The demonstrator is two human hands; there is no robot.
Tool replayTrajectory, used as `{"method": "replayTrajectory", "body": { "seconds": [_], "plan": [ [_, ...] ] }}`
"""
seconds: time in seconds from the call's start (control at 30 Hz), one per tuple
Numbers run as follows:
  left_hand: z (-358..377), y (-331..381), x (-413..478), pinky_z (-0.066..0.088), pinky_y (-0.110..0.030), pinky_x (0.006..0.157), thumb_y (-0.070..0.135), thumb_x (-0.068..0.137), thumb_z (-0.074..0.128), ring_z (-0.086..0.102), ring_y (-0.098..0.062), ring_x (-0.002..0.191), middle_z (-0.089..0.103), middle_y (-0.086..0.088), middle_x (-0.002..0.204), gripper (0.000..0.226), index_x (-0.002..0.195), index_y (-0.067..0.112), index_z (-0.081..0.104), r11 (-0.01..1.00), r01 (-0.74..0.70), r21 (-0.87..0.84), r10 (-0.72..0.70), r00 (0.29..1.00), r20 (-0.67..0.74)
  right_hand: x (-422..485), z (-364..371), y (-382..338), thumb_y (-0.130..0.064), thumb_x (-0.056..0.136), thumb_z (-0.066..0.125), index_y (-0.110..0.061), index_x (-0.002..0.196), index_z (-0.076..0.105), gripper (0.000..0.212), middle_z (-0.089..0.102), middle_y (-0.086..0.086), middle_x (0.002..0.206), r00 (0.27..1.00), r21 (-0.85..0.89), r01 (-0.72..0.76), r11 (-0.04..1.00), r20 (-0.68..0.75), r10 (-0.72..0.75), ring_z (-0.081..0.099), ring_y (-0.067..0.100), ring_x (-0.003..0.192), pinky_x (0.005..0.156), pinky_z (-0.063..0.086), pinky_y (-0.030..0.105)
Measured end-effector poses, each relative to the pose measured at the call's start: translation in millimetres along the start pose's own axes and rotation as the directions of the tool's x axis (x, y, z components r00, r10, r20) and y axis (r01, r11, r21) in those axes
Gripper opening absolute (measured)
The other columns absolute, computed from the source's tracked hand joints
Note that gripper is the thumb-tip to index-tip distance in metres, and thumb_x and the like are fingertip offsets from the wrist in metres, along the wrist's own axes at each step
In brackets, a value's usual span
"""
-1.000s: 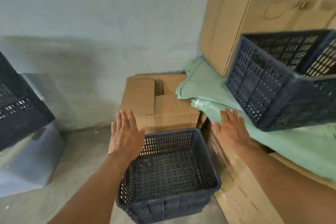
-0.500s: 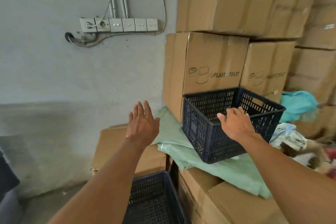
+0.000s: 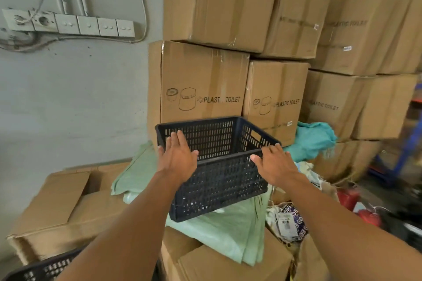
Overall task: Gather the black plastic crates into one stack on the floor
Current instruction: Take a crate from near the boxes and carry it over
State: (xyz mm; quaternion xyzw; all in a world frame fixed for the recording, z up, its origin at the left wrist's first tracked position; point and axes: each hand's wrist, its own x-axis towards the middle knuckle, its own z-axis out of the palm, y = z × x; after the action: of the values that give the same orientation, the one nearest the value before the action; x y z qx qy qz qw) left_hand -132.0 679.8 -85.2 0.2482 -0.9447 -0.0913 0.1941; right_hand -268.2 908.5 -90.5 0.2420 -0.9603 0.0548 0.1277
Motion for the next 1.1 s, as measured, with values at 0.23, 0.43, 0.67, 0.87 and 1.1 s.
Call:
{"method": "replayTrajectory", "body": {
  "seconds": [0.23, 0.43, 0.67, 0.87, 1.1],
  "plan": [
    [61.1, 74.0, 37.2, 0.009, -0.053, 0.117, 0.049, 0.099, 0.028, 0.007, -0.029, 0.149, 0.007, -0.014, 0.162, 0.076, 0.155, 0.005, 0.003, 0.997, 0.041, 0.069, -0.042, 0.999, 0.010, 70.4, 22.8, 93.7, -0.053, 0.096, 0.024, -0.007, 0.129, 0.046, 0.061, 0.048, 0.017, 0.135, 0.994, -0.004, 0.068, 0.998, 0.087, -0.067, 0.034, 0.033, 0.128, 0.104, 0.029, 0.052],
    [81.4, 18.1, 80.7, 0.012, -0.059, 0.116, 0.052, 0.098, 0.028, 0.007, -0.032, 0.148, 0.007, -0.016, 0.162, 0.077, 0.154, 0.005, 0.004, 0.955, 0.221, 0.197, -0.230, 0.973, 0.023, 142.3, 55.6, 114.3, -0.052, 0.097, 0.020, -0.006, 0.132, 0.044, 0.063, 0.047, 0.019, 0.135, 0.987, 0.015, 0.136, 0.991, 0.087, -0.137, 0.035, 0.035, 0.128, 0.104, 0.030, 0.050],
    [116.2, -52.4, 122.3, 0.019, -0.061, 0.112, 0.069, 0.090, 0.029, 0.013, -0.037, 0.146, 0.011, -0.016, 0.161, 0.085, 0.154, 0.016, 0.010, 0.886, 0.404, 0.227, -0.423, 0.905, 0.043, 219.7, 94.2, 126.9, -0.052, 0.097, 0.027, -0.007, 0.131, 0.041, 0.058, 0.047, 0.018, 0.133, 0.981, 0.067, 0.100, 0.993, 0.160, -0.110, 0.041, 0.036, 0.123, 0.102, 0.035, 0.050],
    [113.3, -86.4, 141.6, 0.044, -0.059, 0.094, 0.039, 0.095, 0.049, 0.048, -0.045, 0.123, 0.038, -0.019, 0.148, 0.069, 0.149, 0.010, 0.018, 0.856, 0.508, 0.090, -0.515, 0.855, 0.067, 272.3, 125.3, 94.6, -0.020, 0.086, 0.062, -0.007, 0.125, 0.043, 0.046, 0.059, 0.017, 0.112, 0.969, 0.236, -0.029, 0.971, 0.243, -0.030, 0.057, 0.034, 0.098, 0.079, 0.048, 0.036],
    [115.8, -88.1, 151.2, 0.054, -0.050, 0.077, 0.012, 0.092, 0.054, 0.061, -0.046, 0.092, 0.061, -0.026, 0.103, 0.038, 0.124, -0.002, 0.040, 0.775, 0.626, 0.086, -0.629, 0.777, 0.021, 280.3, 138.7, 101.4, -0.023, 0.077, 0.076, -0.005, 0.101, 0.057, 0.035, 0.060, 0.009, 0.078, 0.970, 0.192, -0.101, 0.976, 0.238, 0.054, 0.058, 0.027, 0.070, 0.058, 0.043, 0.031]
  ]
}}
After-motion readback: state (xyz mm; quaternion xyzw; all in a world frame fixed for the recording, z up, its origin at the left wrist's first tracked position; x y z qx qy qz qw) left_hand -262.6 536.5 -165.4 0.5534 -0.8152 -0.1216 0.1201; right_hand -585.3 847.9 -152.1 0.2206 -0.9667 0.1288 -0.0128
